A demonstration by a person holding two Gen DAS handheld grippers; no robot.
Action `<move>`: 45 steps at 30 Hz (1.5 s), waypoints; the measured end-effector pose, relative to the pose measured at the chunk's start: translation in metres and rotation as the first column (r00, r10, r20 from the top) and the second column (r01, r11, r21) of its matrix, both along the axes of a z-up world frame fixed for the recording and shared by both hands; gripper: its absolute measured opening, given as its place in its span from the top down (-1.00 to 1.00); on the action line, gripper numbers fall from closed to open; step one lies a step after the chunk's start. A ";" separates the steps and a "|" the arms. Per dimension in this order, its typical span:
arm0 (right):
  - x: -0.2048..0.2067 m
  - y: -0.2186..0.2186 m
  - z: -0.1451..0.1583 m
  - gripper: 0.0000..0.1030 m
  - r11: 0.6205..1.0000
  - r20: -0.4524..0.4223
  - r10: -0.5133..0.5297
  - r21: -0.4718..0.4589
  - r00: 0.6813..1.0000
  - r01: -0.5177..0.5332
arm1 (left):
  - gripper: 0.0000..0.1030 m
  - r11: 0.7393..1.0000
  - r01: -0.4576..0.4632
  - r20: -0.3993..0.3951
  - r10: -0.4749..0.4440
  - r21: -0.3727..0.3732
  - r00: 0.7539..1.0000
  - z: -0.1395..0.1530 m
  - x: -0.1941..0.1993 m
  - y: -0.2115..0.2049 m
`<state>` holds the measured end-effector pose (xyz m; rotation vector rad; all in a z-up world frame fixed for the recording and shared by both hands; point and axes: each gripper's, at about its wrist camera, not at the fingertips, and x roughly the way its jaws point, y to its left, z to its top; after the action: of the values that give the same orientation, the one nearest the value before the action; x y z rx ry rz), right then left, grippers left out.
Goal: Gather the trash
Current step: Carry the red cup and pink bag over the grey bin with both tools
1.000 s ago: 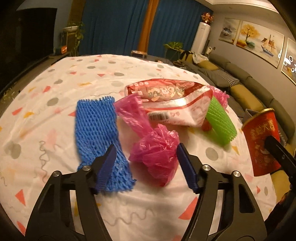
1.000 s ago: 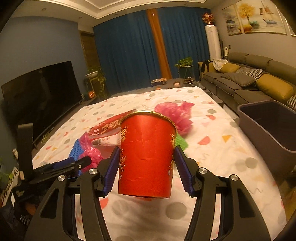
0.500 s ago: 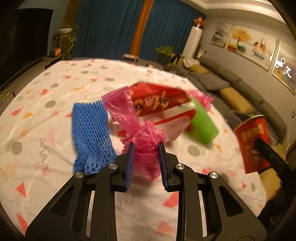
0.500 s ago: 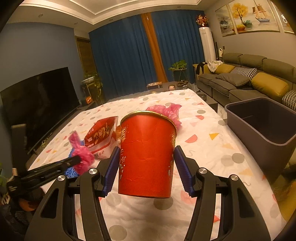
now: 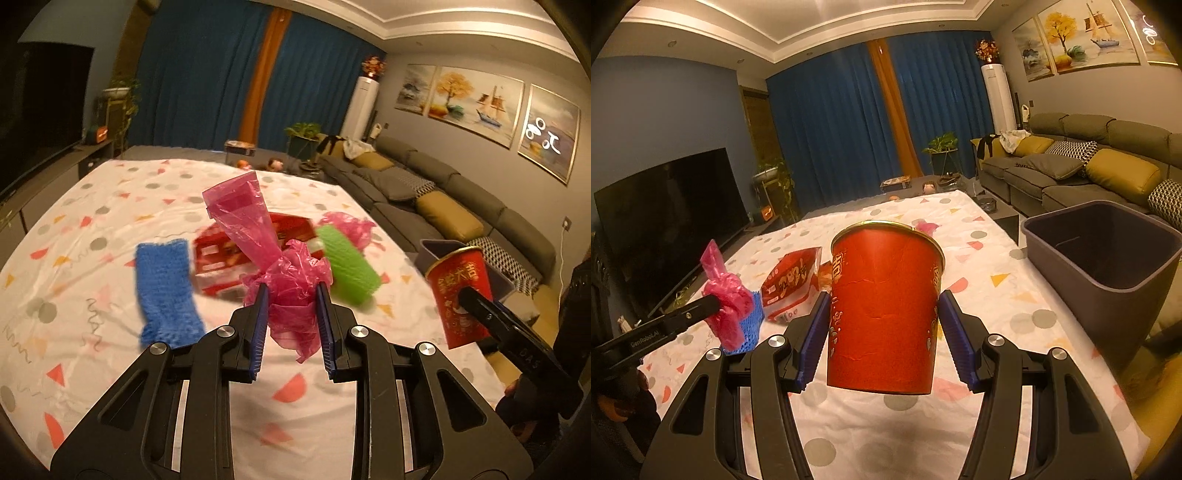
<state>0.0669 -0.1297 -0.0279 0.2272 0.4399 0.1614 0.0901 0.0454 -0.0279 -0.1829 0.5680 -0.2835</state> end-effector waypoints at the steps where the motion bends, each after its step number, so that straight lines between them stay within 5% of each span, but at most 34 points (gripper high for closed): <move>1: -0.001 -0.003 0.000 -0.13 1.000 0.002 -0.005 0.000 1.000 0.005 | 0.53 1.000 0.012 0.006 -0.012 0.002 1.000 0.002 0.000 -0.006; 13: -0.004 -0.059 0.012 -0.13 0.994 0.050 -0.107 0.012 0.993 0.106 | 0.53 0.987 0.156 0.049 -0.157 0.025 0.986 0.020 0.023 -0.088; 23: 0.013 -0.145 0.018 -0.13 0.960 0.092 -0.278 0.010 0.956 0.278 | 0.53 0.946 0.323 0.088 -0.324 0.033 0.942 0.032 0.055 -0.194; 34: 0.036 -0.199 0.000 -0.13 0.928 0.071 -0.373 0.032 0.925 0.371 | 0.53 0.903 0.426 0.072 -0.429 0.046 0.901 0.015 0.096 -0.286; 45: 0.048 -0.220 -0.012 -0.13 0.915 0.036 -0.403 0.059 0.915 0.400 | 0.52 0.882 0.469 0.033 -0.470 0.046 0.882 -0.005 0.120 -0.320</move>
<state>0.1149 -0.3501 -0.0404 0.3580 0.3335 -0.2269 0.2097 -0.2742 -0.0326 0.0019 0.5695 -0.7488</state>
